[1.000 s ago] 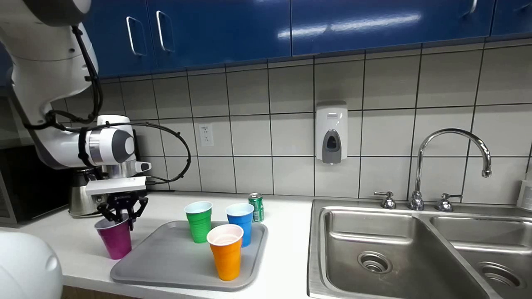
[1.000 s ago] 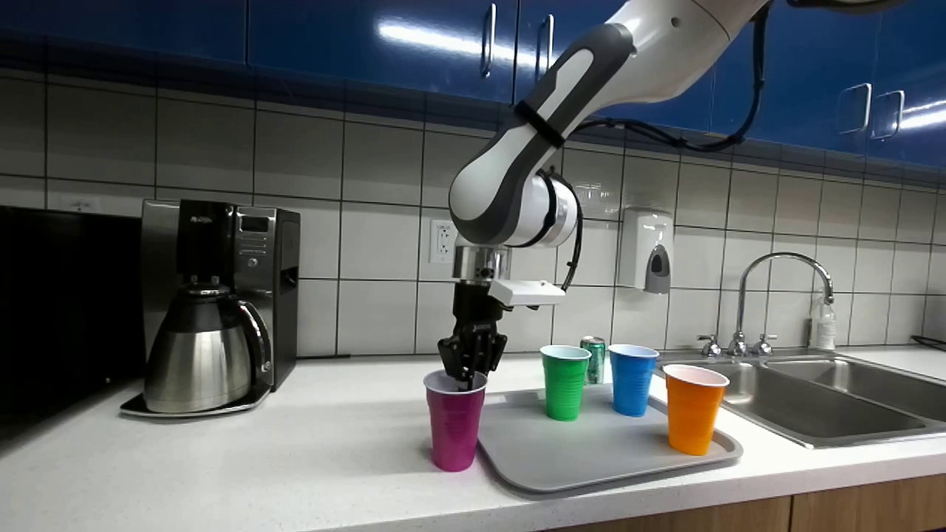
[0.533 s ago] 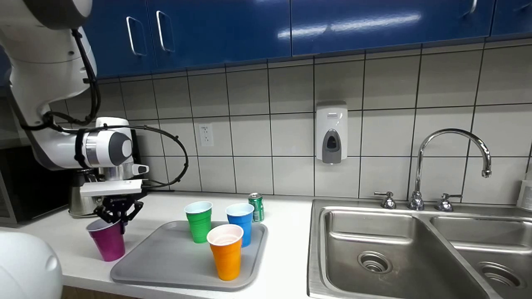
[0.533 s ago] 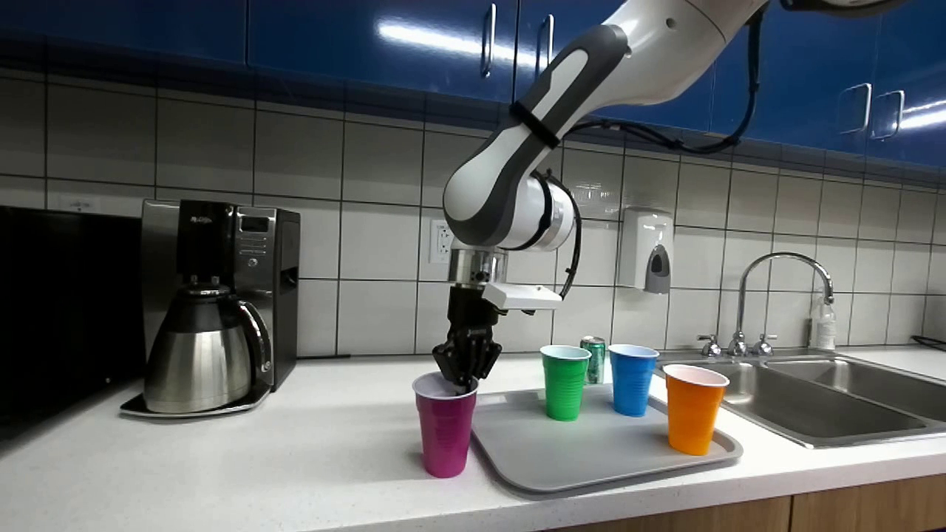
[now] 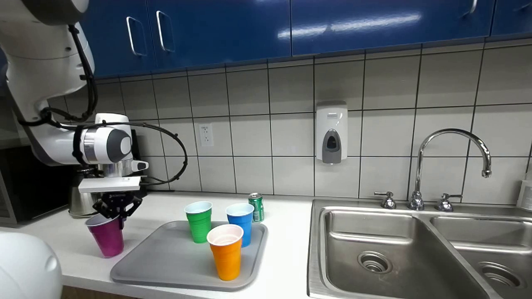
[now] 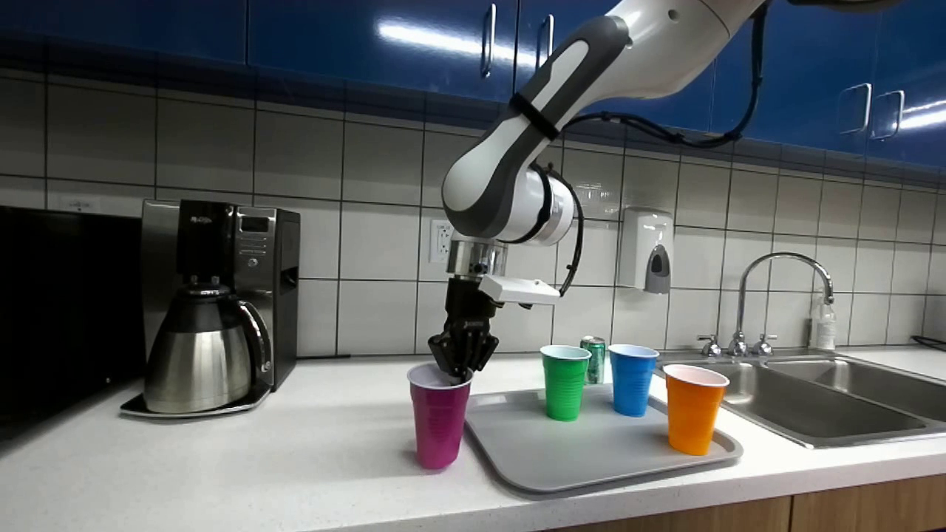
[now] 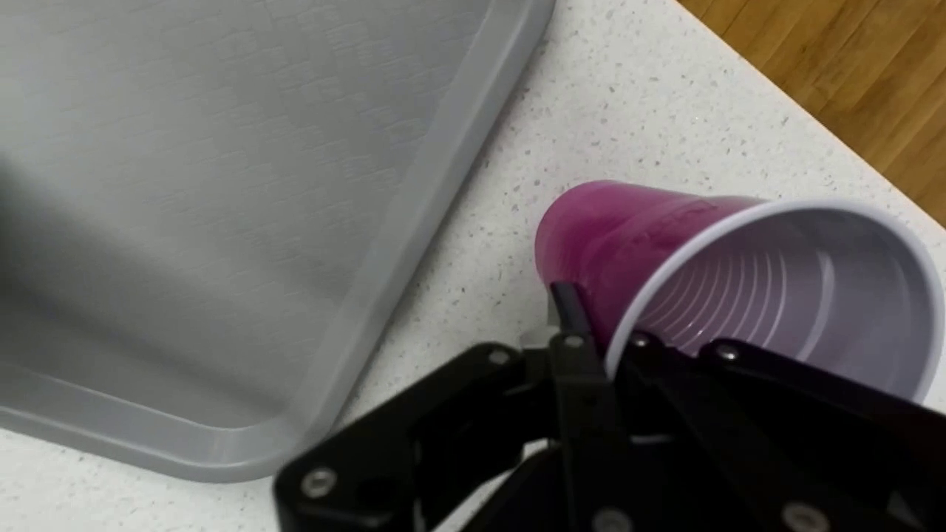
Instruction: Put the cups on the tray
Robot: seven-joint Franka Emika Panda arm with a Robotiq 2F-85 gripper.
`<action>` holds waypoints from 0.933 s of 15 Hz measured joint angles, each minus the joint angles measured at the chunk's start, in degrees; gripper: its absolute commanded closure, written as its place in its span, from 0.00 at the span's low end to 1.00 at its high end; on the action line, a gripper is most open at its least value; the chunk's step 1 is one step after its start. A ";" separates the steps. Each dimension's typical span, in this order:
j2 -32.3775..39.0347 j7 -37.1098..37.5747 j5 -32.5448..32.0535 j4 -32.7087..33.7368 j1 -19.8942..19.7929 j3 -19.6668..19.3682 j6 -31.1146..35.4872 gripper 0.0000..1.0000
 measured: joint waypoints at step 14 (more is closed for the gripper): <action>-9.11 0.97 -0.08 -5.22 -2.82 -2.74 -0.97 1.00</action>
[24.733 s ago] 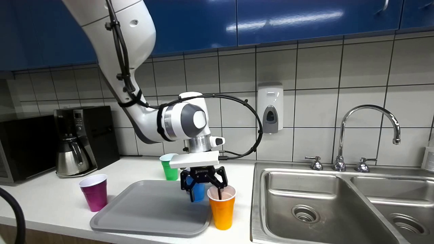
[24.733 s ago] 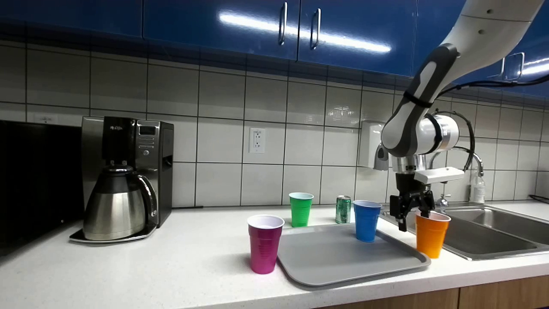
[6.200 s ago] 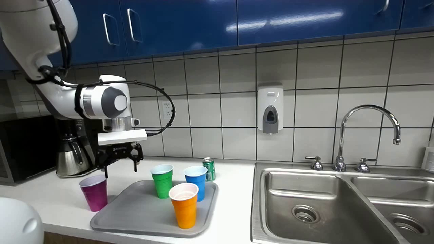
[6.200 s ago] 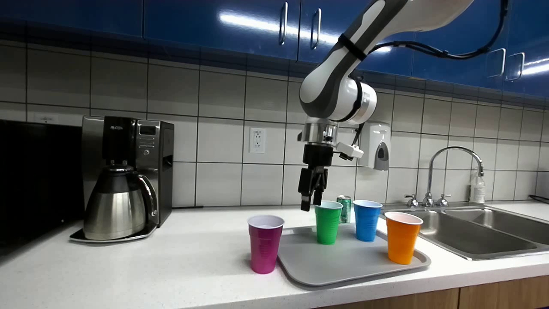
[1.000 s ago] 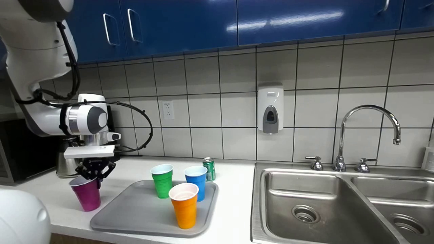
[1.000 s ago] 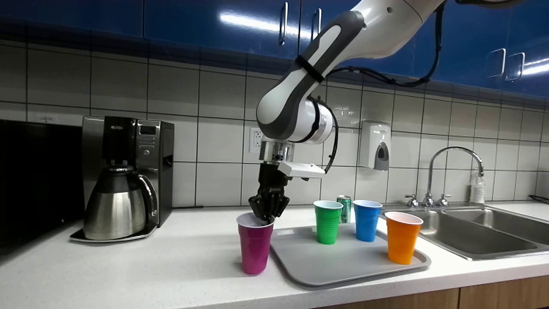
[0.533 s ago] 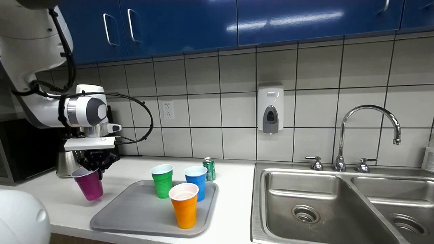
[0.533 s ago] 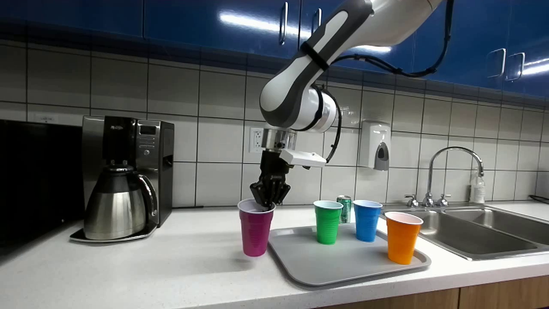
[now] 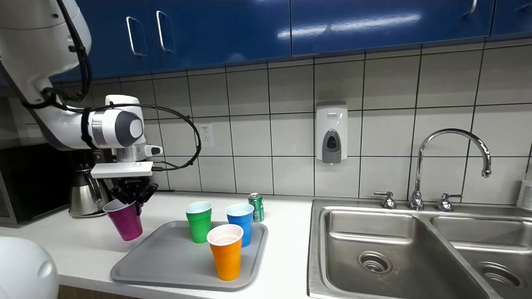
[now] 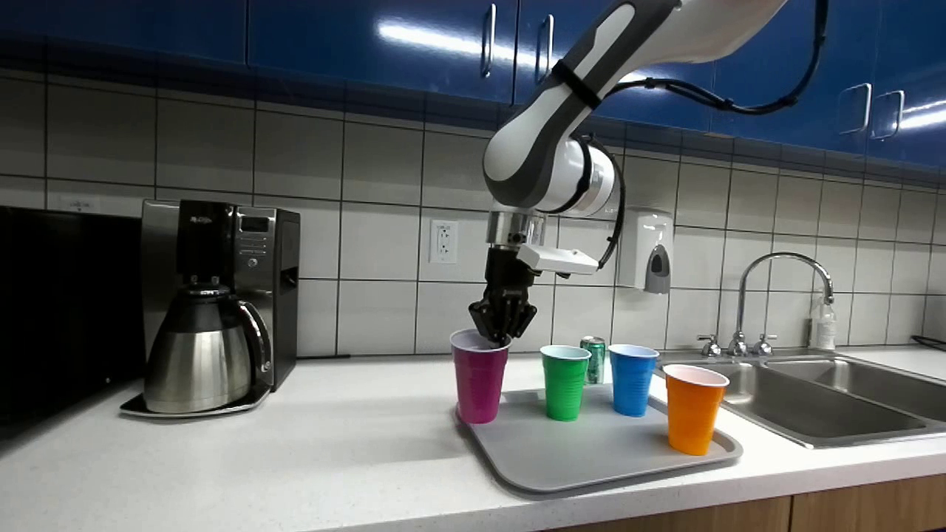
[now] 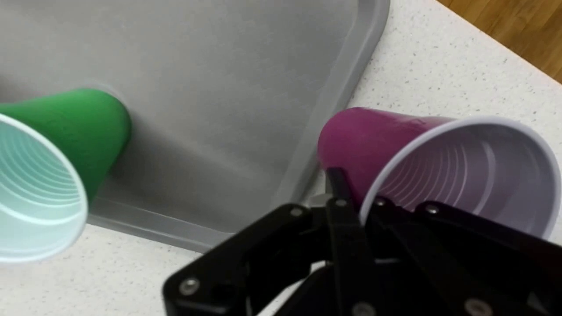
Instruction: Put the cups on the tray
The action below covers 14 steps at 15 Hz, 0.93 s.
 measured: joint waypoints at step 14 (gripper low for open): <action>-3.98 0.64 0.10 -7.78 -3.08 -3.13 -0.92 1.00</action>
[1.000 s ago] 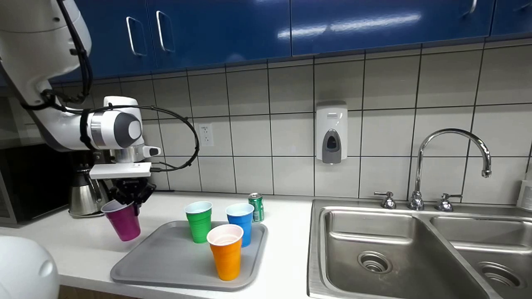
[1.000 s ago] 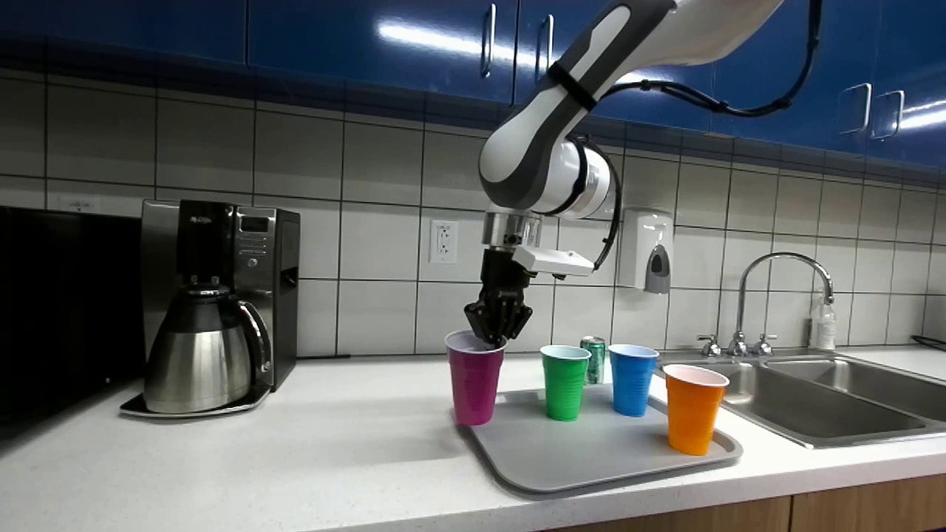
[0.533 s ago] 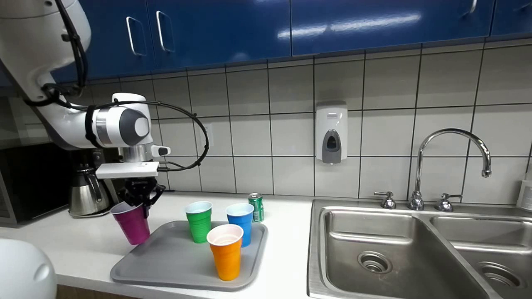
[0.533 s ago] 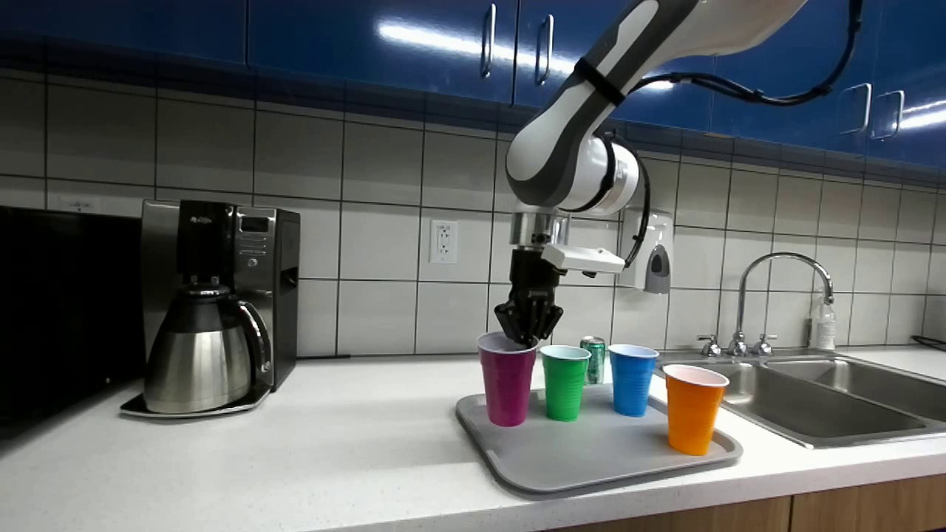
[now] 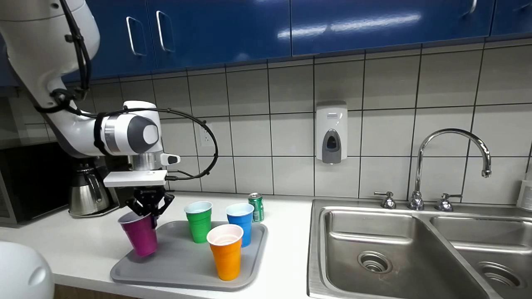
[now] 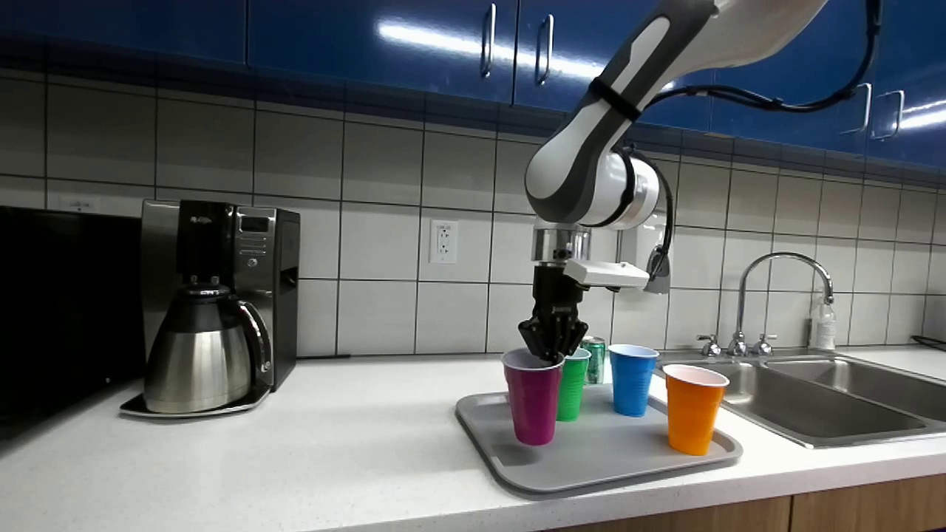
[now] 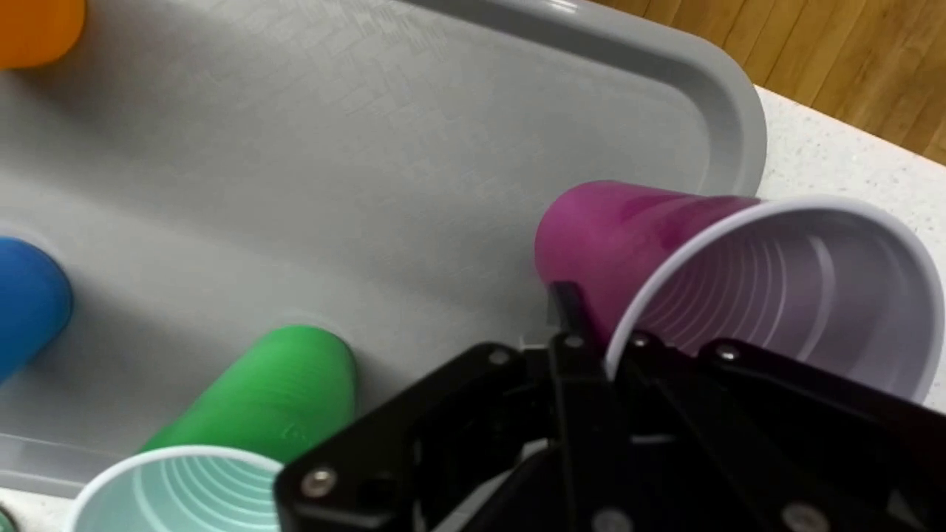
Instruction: Put the cups on the tray
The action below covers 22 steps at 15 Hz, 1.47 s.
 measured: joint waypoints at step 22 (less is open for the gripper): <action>2.74 -3.94 3.68 -1.44 -0.84 -0.44 2.16 0.31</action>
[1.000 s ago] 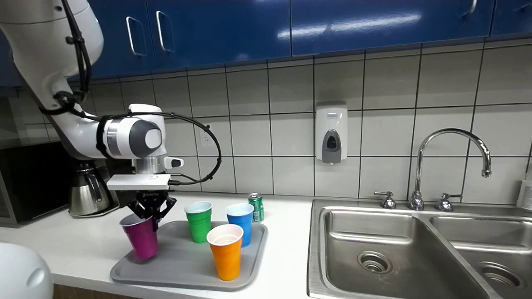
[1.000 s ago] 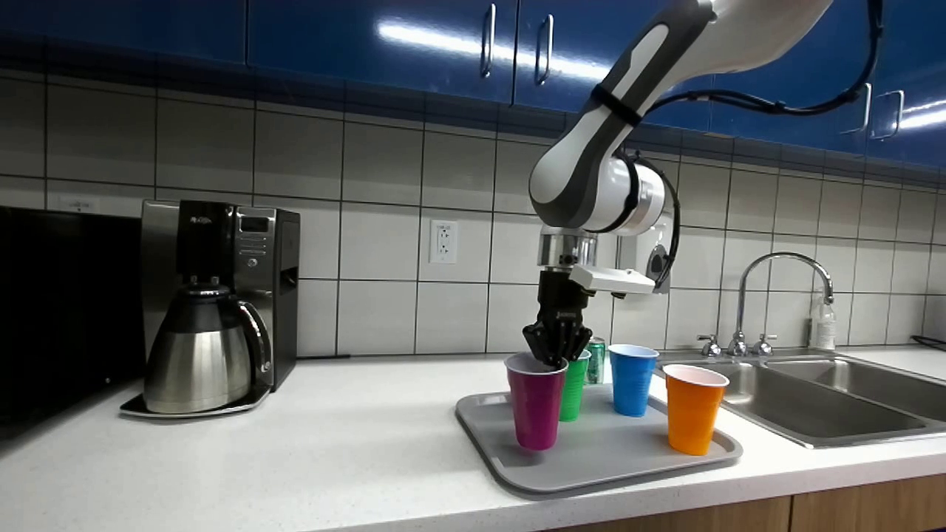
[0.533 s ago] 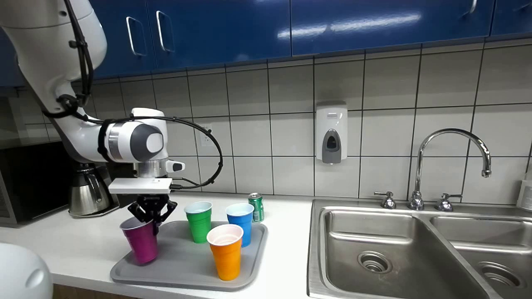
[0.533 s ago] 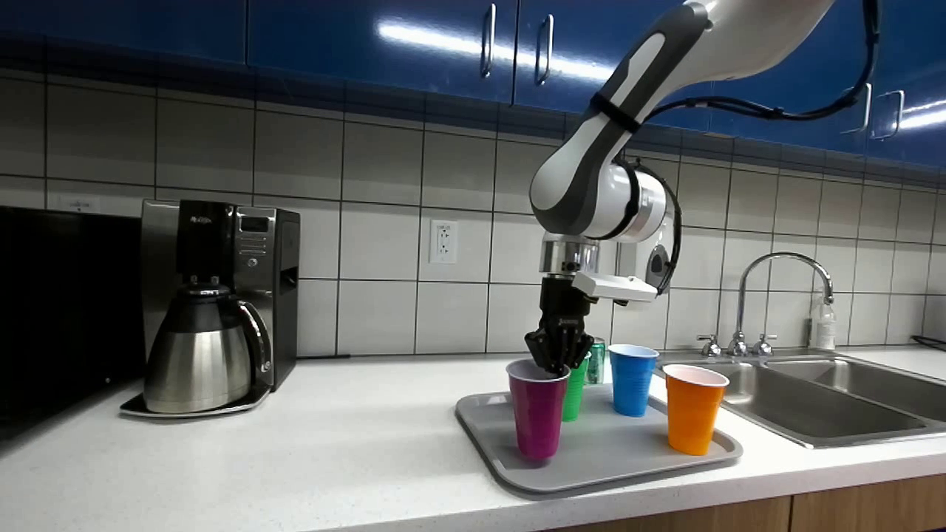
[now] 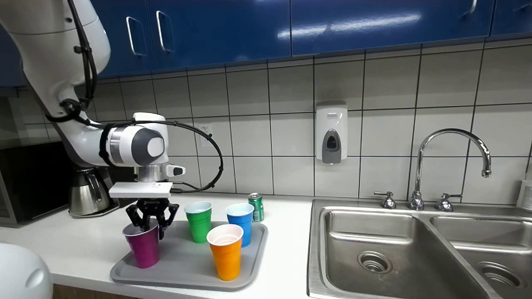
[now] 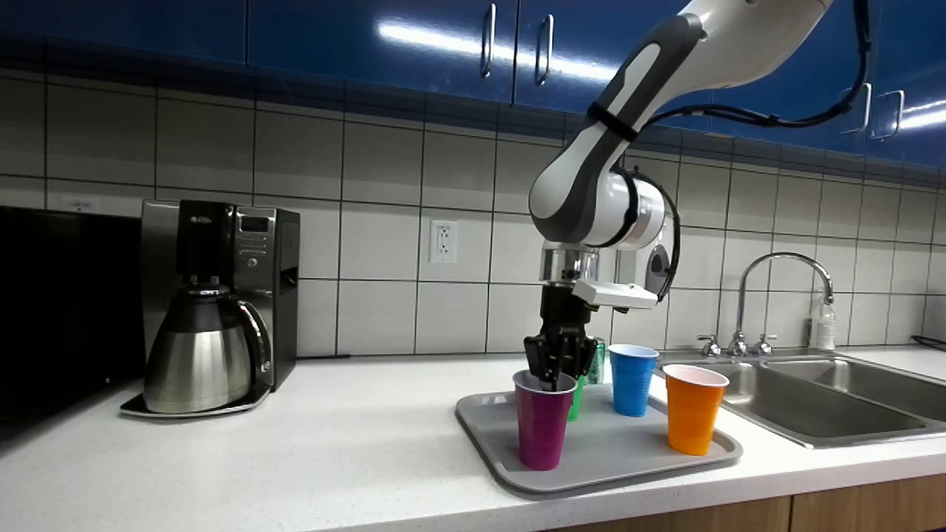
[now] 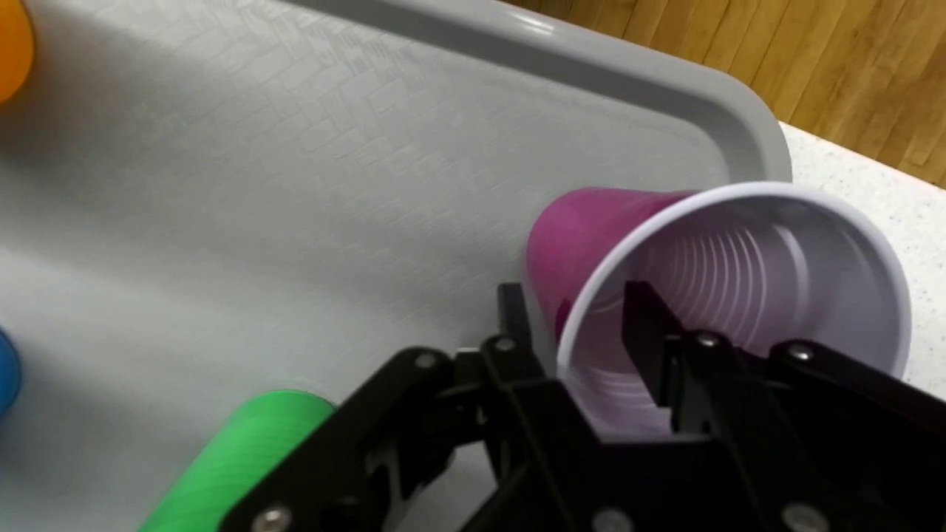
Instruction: Put the cups on the tray
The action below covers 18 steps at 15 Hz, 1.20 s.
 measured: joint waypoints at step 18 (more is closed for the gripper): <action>-8.81 1.55 -6.62 -1.96 0.71 0.42 -0.23 0.00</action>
